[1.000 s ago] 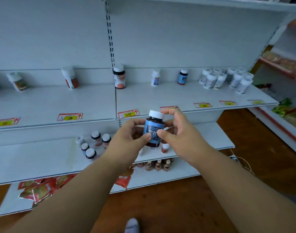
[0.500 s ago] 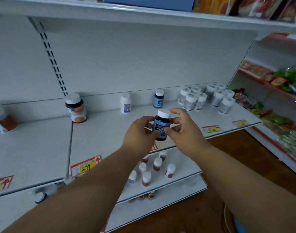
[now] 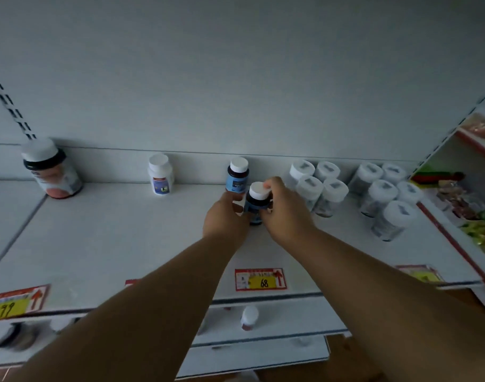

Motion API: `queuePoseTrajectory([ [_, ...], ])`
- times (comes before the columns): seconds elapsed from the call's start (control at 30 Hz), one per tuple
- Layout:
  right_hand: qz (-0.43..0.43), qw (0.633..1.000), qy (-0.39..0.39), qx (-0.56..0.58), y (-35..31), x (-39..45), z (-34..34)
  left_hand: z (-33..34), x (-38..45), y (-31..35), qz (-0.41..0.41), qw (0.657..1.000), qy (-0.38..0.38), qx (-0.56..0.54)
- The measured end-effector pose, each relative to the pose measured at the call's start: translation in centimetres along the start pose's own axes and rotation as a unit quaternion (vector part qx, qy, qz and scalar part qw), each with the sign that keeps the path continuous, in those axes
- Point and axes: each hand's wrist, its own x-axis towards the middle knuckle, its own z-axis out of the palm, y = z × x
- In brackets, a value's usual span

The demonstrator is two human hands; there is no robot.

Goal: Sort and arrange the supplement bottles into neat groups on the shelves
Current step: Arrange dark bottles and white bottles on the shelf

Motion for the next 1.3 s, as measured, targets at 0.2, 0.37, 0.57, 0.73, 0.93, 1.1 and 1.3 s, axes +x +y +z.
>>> queuePoseTrajectory([
  [0.2, 0.020, 0.999, 0.023, 0.011, 1.8, 4.6, 1.1, 2.6, 2.2, 1.4, 0.002, 0.999, 0.014, 0.041],
  [0.37, 0.027, 0.999, 0.018, 0.028, 2.5, 5.6, 1.3, 3.0, 3.4, 1.9, 0.004, 0.999, 0.001, 0.043],
  [0.57, 0.025, 0.999, 0.012, 0.023, 2.1, 4.3, 1.8, 1.2, 2.2, 1.2, 0.016, 0.999, 0.028, 0.035],
  [0.73, 0.038, 0.997, 0.041, 0.049, 0.3, 0.8, 1.5, -1.3, 0.4, 0.7, 0.048, 0.997, 0.018, 0.061],
  [0.93, 0.008, 0.996, 0.076, 0.034, -5.5, -4.9, 1.6, -6.5, -3.6, -1.1, 0.130, 0.987, 0.014, 0.095],
  [1.1, -0.014, 0.994, 0.096, 0.049, -13.4, -10.8, 3.3, -13.9, -8.7, -5.0, 0.172, 0.978, 0.023, 0.119],
  [1.3, -0.091, 0.989, 0.054, 0.102, -21.6, -16.2, 7.9, -23.1, -15.5, -11.9, 0.123, 0.979, 0.090, 0.133],
])
